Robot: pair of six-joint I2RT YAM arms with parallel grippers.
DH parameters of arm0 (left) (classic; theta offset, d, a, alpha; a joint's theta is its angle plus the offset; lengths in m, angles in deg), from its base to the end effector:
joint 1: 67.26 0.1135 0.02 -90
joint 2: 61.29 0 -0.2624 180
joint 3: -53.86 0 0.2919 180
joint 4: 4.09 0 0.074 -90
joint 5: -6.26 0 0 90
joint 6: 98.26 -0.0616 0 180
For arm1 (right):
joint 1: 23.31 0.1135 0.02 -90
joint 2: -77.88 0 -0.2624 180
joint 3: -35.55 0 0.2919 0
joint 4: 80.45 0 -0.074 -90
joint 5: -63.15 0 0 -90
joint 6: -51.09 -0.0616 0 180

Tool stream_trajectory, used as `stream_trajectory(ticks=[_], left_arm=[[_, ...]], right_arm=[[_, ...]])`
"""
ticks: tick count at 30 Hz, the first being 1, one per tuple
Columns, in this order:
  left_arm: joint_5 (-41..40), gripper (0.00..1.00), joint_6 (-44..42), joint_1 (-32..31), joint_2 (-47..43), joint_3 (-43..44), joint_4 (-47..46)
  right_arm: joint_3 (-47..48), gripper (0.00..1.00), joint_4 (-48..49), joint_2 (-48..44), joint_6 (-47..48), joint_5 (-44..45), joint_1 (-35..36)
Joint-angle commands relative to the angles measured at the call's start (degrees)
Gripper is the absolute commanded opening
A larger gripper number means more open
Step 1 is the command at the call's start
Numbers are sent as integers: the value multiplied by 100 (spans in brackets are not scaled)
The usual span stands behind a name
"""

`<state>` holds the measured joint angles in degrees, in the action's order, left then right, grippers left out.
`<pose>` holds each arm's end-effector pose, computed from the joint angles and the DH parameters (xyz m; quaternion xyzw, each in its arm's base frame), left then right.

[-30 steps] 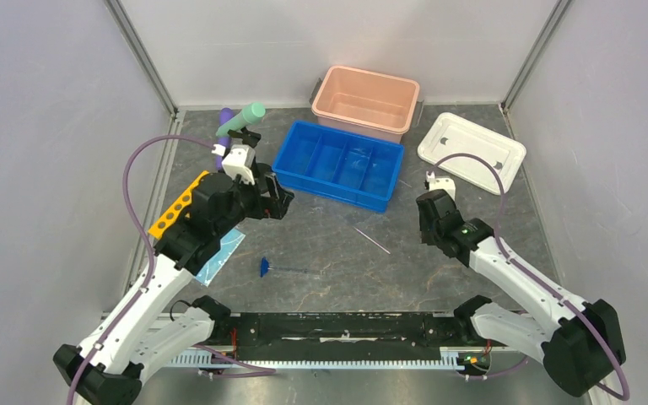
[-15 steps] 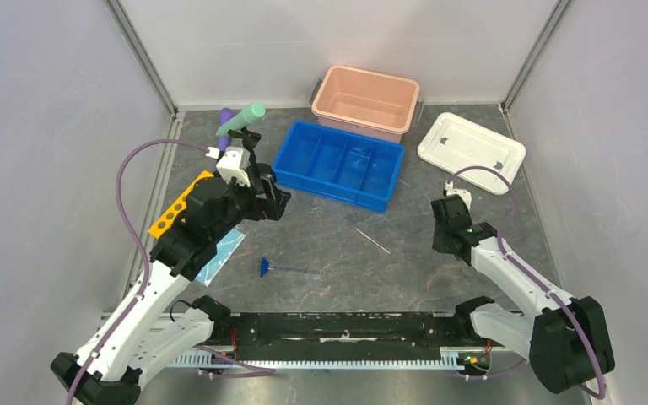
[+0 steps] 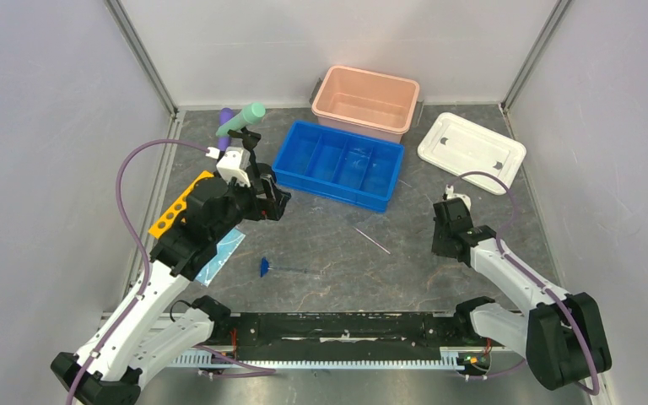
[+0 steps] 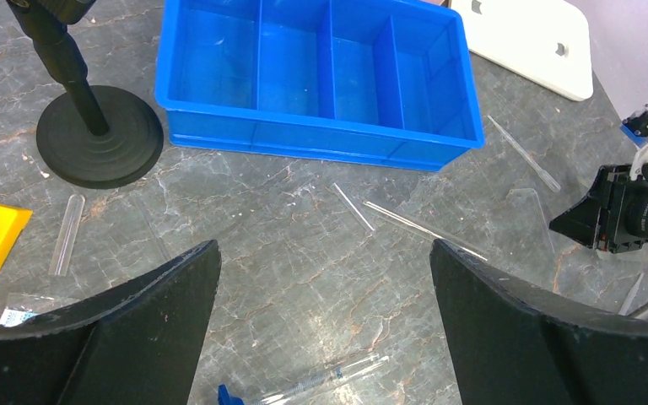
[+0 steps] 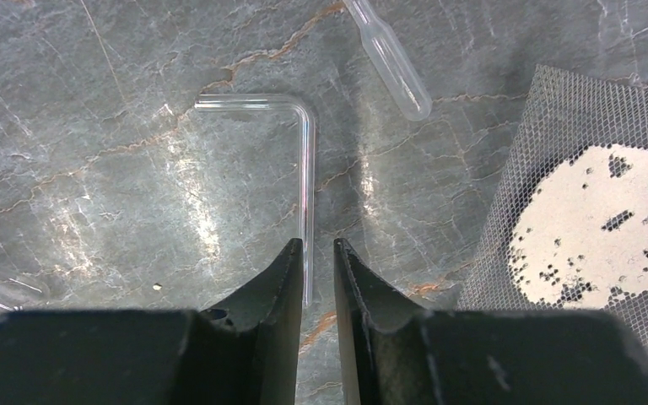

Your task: Organize the chemistry lab equipment

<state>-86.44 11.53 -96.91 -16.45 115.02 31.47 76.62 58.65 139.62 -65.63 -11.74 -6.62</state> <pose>0.2118 -0.1172 0.3359 0.0565 0.8133 -0.2246 0.5338 0.2272 0.0514 0.1242 0.1162 0.9545 -0.0284 0.2733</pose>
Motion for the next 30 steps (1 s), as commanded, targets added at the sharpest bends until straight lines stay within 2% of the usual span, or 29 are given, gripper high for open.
stream_trajectory(ticks=[1, 12, 30], left_arm=[[27, 100, -164, -6, -46, -23, -235], [-50, 100, -120, -6, -50, -12, -226], [-17, 100, -125, -6, -49, -26, -236]], right_arm=[[-78, 25, 214, 63, 5, -70, -51], [-232, 23, 391, 235, -38, -344, -89], [-124, 4, 353, 187, -47, -395, -87]])
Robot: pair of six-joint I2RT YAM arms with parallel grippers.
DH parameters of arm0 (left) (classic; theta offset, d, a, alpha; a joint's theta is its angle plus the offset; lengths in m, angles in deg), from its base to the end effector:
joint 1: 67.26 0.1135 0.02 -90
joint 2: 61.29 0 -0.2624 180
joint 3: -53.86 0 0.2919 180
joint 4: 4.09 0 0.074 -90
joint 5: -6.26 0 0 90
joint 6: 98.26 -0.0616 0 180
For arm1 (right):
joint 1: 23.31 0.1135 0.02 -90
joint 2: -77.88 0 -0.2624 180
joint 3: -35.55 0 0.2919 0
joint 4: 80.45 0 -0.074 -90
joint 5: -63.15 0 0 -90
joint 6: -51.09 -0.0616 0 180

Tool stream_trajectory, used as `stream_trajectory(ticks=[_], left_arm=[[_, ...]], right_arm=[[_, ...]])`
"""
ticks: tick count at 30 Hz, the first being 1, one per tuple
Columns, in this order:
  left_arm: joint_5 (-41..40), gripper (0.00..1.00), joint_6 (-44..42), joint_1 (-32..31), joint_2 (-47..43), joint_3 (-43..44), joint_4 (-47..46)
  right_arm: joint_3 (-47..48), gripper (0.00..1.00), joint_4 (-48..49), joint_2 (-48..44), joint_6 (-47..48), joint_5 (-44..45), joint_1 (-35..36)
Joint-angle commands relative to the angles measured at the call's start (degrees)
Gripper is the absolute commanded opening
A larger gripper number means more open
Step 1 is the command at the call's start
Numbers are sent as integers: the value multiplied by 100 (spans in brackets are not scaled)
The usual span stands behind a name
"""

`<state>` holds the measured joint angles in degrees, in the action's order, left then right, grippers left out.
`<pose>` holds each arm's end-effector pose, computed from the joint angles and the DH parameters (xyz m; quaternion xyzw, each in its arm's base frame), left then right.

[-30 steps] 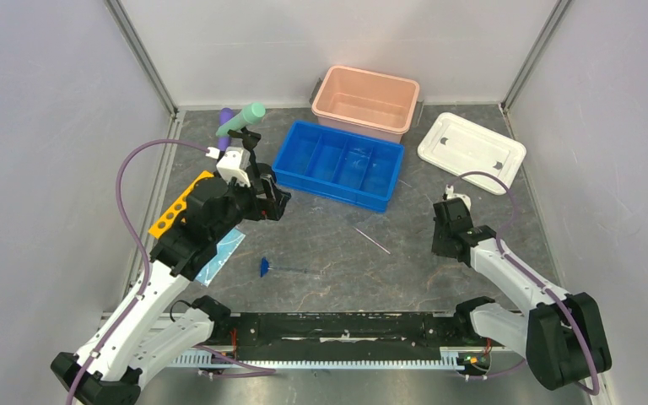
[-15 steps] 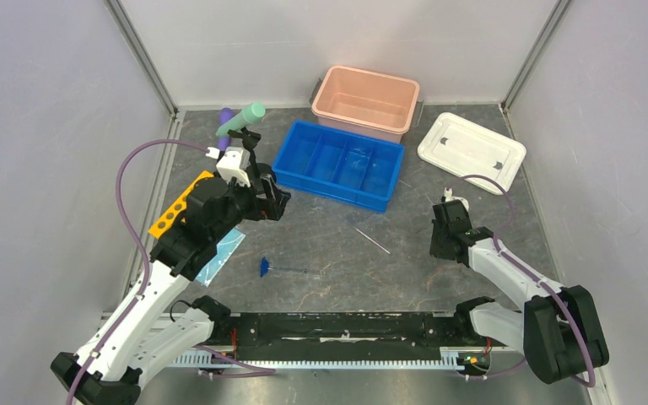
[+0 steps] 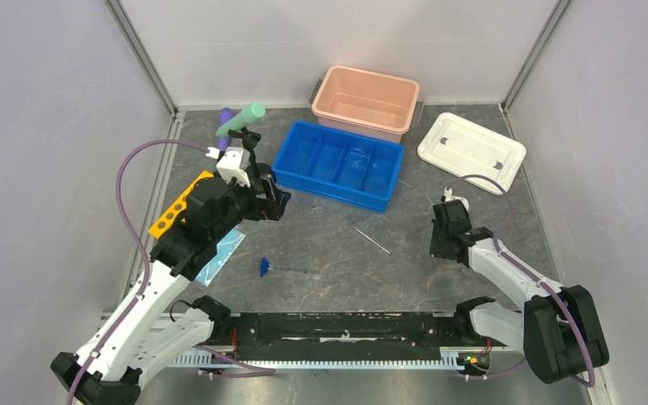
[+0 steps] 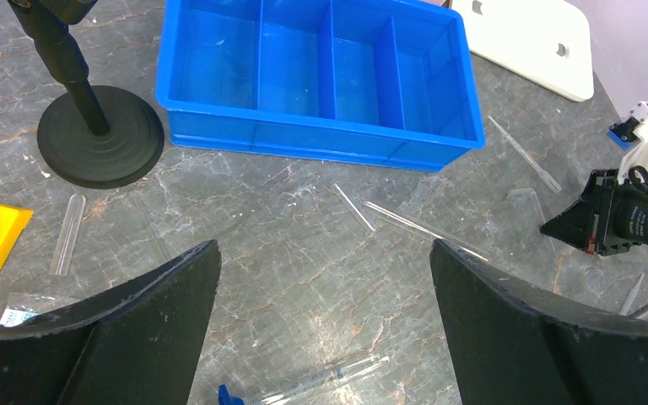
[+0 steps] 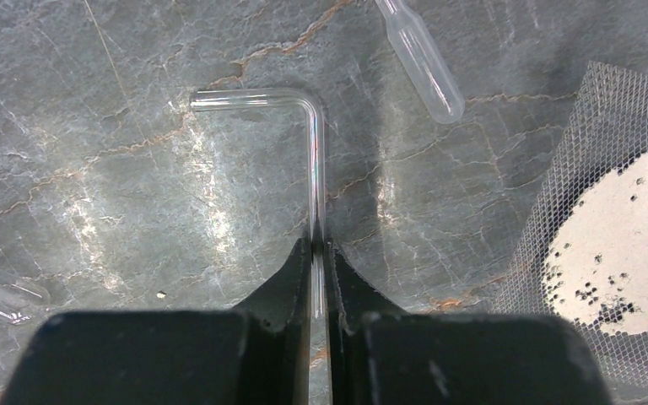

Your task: Organize the chemistry lab equipment

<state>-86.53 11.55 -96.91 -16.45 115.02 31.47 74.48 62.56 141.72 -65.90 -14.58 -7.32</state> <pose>0.2118 -0.1171 0.3359 0.0559 0.8133 -0.2241 0.5340 0.2269 0.0514 0.1077 0.1183 0.9576 -0.0080 0.2626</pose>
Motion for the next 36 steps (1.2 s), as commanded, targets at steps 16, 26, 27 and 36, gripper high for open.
stream_trajectory(ticks=[16, 26, 27, 36], left_arm=[[109, 100, -109, -6, -136, -34, -271], [180, 100, -100, -6, -121, -43, -270], [195, 100, -100, -6, -121, -43, -270], [209, 100, -101, -6, -135, -52, -270]], right_arm=[[1258, 0, 261, -505, -683, -928, -16], [1888, 0, 1682, 523, -1526, -1469, 200], [1994, 0, 1809, 668, -1599, -1467, 264], [3186, 0, 2093, 2090, -2017, -1097, 798]])
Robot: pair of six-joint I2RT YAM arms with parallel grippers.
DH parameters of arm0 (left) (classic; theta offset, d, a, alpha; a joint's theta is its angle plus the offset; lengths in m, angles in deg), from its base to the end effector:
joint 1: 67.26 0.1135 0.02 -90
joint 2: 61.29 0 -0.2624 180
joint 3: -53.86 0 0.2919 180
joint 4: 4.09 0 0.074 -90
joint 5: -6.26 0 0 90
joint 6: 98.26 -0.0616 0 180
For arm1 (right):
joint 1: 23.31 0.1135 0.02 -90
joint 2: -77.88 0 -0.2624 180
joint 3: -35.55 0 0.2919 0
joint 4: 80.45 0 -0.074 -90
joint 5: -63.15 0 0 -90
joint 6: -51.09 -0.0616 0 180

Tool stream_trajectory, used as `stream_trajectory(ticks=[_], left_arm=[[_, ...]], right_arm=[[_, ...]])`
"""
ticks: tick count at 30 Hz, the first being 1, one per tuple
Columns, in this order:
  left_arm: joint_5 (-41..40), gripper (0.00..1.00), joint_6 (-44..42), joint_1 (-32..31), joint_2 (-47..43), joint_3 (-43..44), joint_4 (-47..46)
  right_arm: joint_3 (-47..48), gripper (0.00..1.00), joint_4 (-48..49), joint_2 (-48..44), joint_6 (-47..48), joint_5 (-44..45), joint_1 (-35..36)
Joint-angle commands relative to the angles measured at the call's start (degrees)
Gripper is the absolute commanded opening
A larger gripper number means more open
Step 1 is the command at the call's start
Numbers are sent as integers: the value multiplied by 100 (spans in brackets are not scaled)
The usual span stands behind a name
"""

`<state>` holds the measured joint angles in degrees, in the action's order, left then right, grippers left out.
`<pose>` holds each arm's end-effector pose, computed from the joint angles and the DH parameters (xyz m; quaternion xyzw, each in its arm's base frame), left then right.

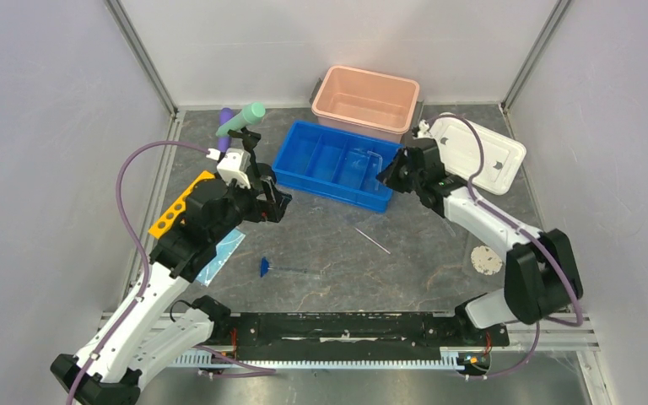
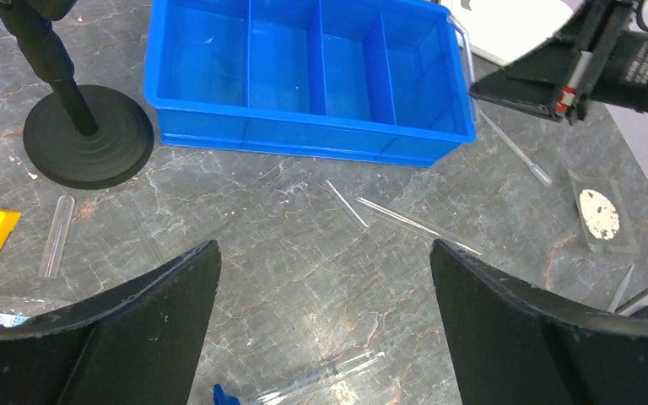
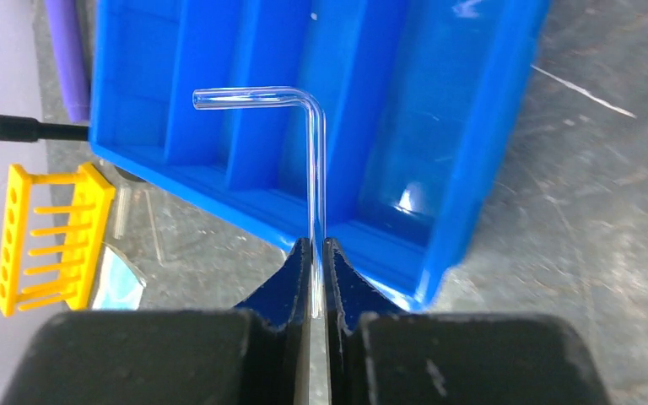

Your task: Organize the chemistry lab equipment

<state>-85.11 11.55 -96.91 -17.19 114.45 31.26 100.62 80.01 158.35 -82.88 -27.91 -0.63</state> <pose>0.2091 -0.1173 0.3351 0.0628 0.8109 -0.2345 0.5324 0.3401 0.1434 0.2171 0.1596 0.8723 0.2608 0.3817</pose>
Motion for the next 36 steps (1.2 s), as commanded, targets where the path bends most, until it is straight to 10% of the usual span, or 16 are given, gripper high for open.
stream_trajectory(ticks=[1, 36], left_arm=[[66, 100, -101, -11, -68, 5, -248], [58, 100, -101, -6, -98, -20, -257]], right_arm=[[710, 0, 299, 570, -331, 333, 151], [2013, 8, -645, 2434, -490, 1511, 167]])
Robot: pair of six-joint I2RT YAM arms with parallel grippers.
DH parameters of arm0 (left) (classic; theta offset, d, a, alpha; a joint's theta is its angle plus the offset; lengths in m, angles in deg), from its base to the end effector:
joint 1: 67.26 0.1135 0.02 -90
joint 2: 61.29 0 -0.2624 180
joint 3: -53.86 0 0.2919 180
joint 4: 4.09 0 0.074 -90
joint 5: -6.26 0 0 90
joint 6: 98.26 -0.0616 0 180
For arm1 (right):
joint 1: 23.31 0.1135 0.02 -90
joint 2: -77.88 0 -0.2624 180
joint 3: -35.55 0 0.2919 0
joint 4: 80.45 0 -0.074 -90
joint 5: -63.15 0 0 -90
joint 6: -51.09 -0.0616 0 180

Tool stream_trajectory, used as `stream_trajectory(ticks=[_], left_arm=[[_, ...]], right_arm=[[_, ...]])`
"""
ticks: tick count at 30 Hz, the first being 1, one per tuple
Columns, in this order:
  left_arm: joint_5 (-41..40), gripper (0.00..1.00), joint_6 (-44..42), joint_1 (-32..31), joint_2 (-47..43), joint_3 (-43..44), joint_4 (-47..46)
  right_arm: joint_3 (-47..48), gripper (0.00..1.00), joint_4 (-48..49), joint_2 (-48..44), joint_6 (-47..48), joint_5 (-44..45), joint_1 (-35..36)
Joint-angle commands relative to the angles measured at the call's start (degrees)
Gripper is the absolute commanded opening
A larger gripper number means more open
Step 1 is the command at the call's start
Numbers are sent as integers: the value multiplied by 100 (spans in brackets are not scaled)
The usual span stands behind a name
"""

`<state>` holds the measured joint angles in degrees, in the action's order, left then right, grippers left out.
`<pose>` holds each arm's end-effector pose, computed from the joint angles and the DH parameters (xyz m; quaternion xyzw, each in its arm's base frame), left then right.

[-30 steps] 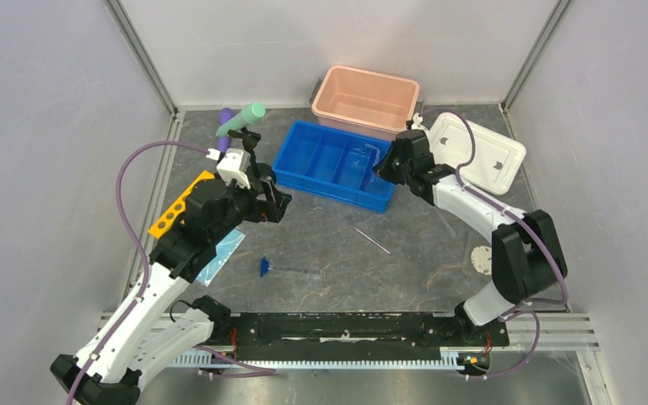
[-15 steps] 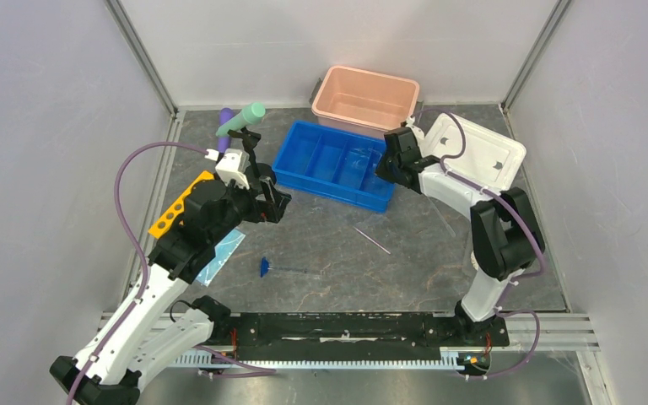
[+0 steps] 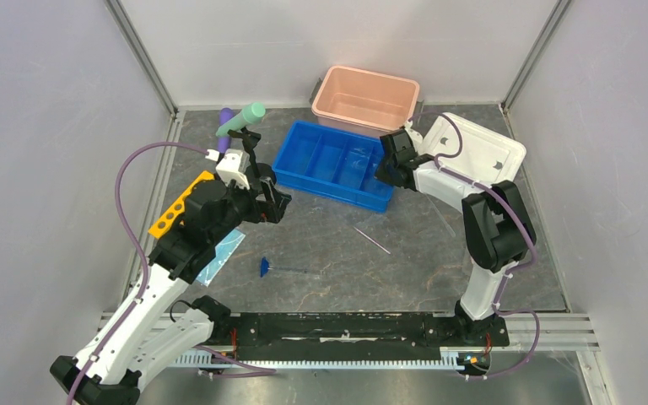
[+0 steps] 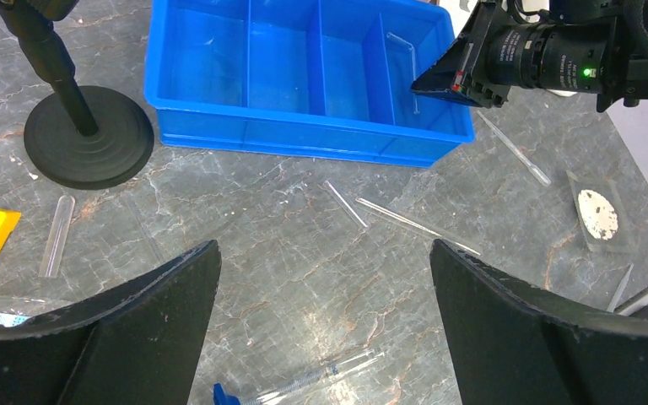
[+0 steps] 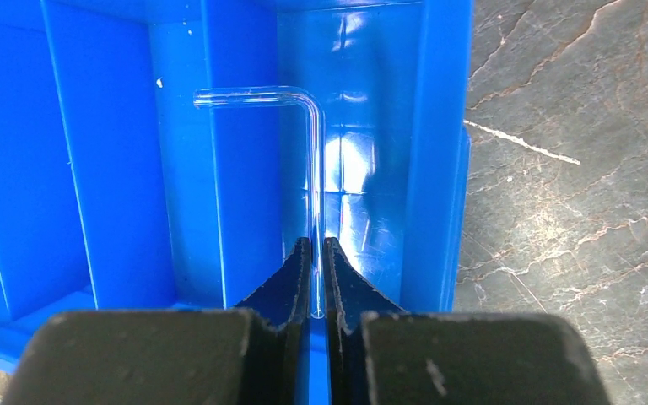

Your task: Organize the chemistry lab equipment

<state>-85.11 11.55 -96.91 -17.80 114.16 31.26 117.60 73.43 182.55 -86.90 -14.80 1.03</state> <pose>0.2072 -0.1163 0.3354 0.0627 0.8093 -0.2355 0.5344 0.4102 0.1715 0.1542 0.2269 0.9034 0.1275 0.3408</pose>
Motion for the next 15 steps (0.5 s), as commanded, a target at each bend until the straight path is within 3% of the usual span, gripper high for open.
stream_trajectory(ticks=[1, 15], left_arm=[[49, 100, -100, -8, -41, 7, -257], [14, 100, -114, -6, 4, -1, -257]], right_arm=[[328, 8, -1, 19, -79, 198, 3], [706, 20, -502, -238, 307, 236, 1]])
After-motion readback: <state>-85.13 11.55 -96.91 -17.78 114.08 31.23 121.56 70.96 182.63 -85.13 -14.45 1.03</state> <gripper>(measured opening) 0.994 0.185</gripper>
